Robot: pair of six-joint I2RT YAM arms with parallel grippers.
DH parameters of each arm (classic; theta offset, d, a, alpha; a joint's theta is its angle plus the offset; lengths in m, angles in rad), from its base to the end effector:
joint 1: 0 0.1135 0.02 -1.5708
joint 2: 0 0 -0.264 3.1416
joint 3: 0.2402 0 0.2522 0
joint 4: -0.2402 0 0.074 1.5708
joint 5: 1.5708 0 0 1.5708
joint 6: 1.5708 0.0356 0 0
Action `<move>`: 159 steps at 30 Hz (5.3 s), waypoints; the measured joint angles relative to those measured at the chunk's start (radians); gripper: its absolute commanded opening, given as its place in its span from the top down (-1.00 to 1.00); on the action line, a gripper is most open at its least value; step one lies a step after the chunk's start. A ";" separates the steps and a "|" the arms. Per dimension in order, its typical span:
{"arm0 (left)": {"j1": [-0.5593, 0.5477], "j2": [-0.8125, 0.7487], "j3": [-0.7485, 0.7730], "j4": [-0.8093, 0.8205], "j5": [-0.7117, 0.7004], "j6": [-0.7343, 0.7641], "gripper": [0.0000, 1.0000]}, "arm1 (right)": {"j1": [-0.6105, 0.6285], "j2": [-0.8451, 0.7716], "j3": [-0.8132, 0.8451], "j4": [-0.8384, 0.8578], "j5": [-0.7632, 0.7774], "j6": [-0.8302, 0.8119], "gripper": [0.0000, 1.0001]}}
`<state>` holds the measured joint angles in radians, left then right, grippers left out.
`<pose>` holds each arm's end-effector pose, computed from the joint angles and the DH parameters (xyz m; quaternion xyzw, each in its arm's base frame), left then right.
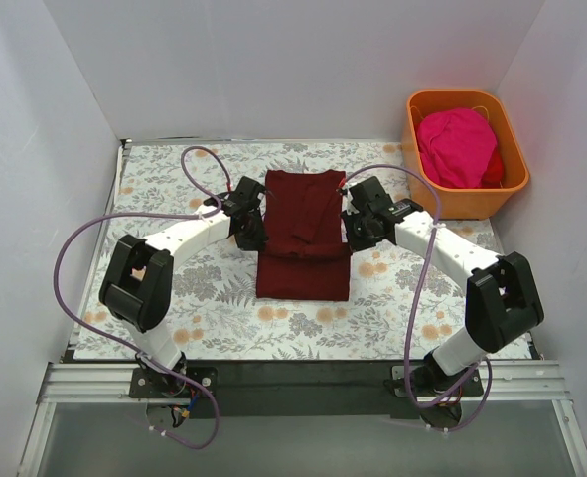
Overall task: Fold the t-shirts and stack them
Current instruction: Fold the tshirt
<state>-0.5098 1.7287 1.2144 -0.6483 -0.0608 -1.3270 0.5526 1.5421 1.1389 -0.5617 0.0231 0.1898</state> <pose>0.3046 -0.1678 0.2054 -0.3945 0.8958 -0.1429 0.1466 0.2759 0.1692 0.2464 -0.1688 0.9394 0.0979 0.2820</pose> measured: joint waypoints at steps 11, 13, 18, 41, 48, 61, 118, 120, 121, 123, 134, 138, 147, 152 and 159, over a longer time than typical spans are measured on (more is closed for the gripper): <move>0.018 0.108 0.048 0.070 0.000 0.040 0.97 | -0.040 0.080 0.005 0.079 -0.011 -0.014 0.87; 0.018 0.133 0.048 0.077 -0.003 0.046 0.80 | -0.042 0.100 0.005 0.095 -0.011 -0.013 0.65; 0.018 0.151 0.050 0.080 -0.016 0.059 0.24 | -0.043 0.124 0.005 0.116 -0.003 -0.012 0.19; -0.133 -0.131 -0.285 0.148 0.148 -0.072 0.32 | 0.112 0.064 -0.172 0.387 -0.108 0.079 0.60; -0.127 -0.130 -0.337 0.171 0.159 -0.095 0.32 | 0.085 0.214 -0.079 0.406 -0.098 0.075 0.57; -0.150 -0.267 -0.470 0.168 0.211 -0.148 0.30 | 0.009 0.226 0.066 0.468 -0.233 0.078 0.38; 0.141 -0.227 -0.473 0.308 0.366 -0.182 0.19 | -0.191 0.082 -0.421 0.736 -0.517 0.274 0.03; 0.140 -0.324 -0.471 0.232 0.310 -0.156 -0.02 | -0.160 -0.002 -0.418 0.644 -0.448 0.234 -0.05; 0.140 -0.376 -0.463 0.195 0.282 -0.143 -0.18 | -0.139 -0.048 -0.415 0.589 -0.404 0.214 -0.12; 0.140 -0.473 -0.445 0.131 0.227 -0.119 -0.36 | -0.096 -0.125 -0.405 0.493 -0.331 0.185 -0.15; 0.082 -0.653 -0.505 -0.129 0.189 -0.106 -0.48 | 0.158 -0.264 -0.418 0.103 -0.060 0.238 -0.27; -0.001 -0.657 -0.522 -0.190 0.181 -0.151 -0.48 | 0.220 -0.233 -0.417 0.077 -0.027 0.274 -0.21; -0.154 -0.552 -0.519 -0.208 0.142 -0.231 -0.47 | 0.278 -0.133 -0.402 0.045 0.040 0.316 0.04; -0.209 -0.494 -0.502 -0.214 0.116 -0.262 -0.47 | 0.299 -0.103 -0.379 0.033 0.064 0.329 0.19; -0.263 -0.439 -0.473 -0.216 0.103 -0.293 -0.44 | 0.341 -0.062 -0.342 0.025 0.075 0.342 0.97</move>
<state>-0.7731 1.2896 0.7418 -0.8642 0.0418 -1.6199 0.8936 1.4803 0.7971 -0.5369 0.0978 0.5316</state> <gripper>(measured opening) 0.729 0.046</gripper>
